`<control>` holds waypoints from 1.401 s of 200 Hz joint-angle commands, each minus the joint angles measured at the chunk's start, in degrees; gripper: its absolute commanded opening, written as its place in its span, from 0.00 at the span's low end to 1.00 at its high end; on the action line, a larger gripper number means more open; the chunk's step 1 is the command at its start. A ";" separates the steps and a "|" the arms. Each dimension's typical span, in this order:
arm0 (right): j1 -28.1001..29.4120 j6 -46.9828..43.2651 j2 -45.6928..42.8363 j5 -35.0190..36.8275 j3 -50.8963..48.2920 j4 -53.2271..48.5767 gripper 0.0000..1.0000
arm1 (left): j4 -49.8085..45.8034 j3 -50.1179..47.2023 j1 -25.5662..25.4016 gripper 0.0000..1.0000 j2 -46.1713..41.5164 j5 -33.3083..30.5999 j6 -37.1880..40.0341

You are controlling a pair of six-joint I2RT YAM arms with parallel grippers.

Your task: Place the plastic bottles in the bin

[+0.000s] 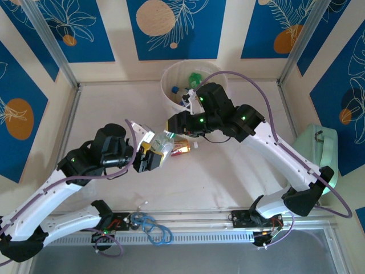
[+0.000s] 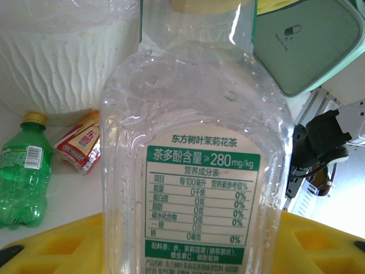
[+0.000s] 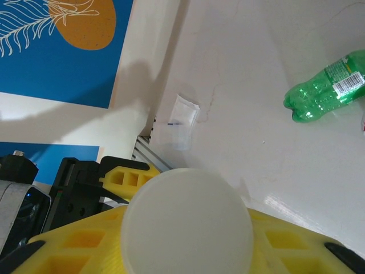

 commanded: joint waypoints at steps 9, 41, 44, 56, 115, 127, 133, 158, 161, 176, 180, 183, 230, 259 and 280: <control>0.23 -0.20 -0.92 0.68 -0.74 -0.19 0.33 | 1.94 1.28 -0.60 0.59 -0.78 0.58 1.07; -0.50 -0.29 -2.21 2.25 -0.65 -0.42 0.28 | 2.82 0.85 -0.63 0.99 -0.84 -2.18 -0.96; -0.64 -0.32 -2.50 2.48 -0.65 -0.49 0.28 | 2.97 0.88 -0.59 1.00 -0.91 -2.48 -1.19; -1.50 -0.25 -3.63 3.57 -0.74 -0.68 0.26 | 3.28 1.13 -0.65 1.00 -1.17 -4.46 -2.08; -6.55 -1.13 -12.42 8.73 -1.12 -1.71 0.25 | 0.96 0.77 -0.43 1.00 -4.22 -22.93 -8.49; -7.61 -1.02 -14.57 9.69 -1.81 -1.48 0.25 | -1.56 0.59 -0.42 1.00 -3.91 -28.66 -10.98; -8.18 -0.87 -15.60 10.31 -2.03 -1.64 0.25 | -3.28 0.62 -0.31 1.00 -3.63 -31.72 -12.69; -10.02 -0.53 -19.43 11.39 -2.69 -2.54 0.25 | -8.72 -0.14 0.57 1.00 -2.26 -34.78 -17.59; -10.17 -0.53 -19.77 11.57 -2.82 -2.73 0.25 | -8.73 -0.47 0.56 1.00 -2.17 -34.27 -17.88; -10.89 -0.49 -21.40 12.28 -3.30 -4.13 0.25 | -8.17 -2.88 0.77 1.00 -2.11 -31.61 -18.98; -11.07 -0.47 -21.82 12.35 -3.43 -4.35 0.25 | -8.06 -3.56 0.82 1.00 -2.01 -31.10 -19.30; -11.18 -0.38 -22.07 12.41 -3.68 -4.49 0.25 | -8.06 -3.97 0.93 1.00 -1.87 -30.71 -19.50; -13.52 -0.34 -22.94 12.38 -4.28 -4.44 0.25 | -5.96 -8.18 1.70 1.00 1.37 -25.71 -21.07; -16.64 -1.62 -18.52 10.77 -0.11 -4.03 0.25 | -4.56 -8.53 2.15 1.00 4.61 -23.06 -19.74; -19.07 -2.27 -13.98 8.94 4.43 -3.38 0.25 | -3.55 -8.46 2.39 1.00 6.63 -21.19 -18.48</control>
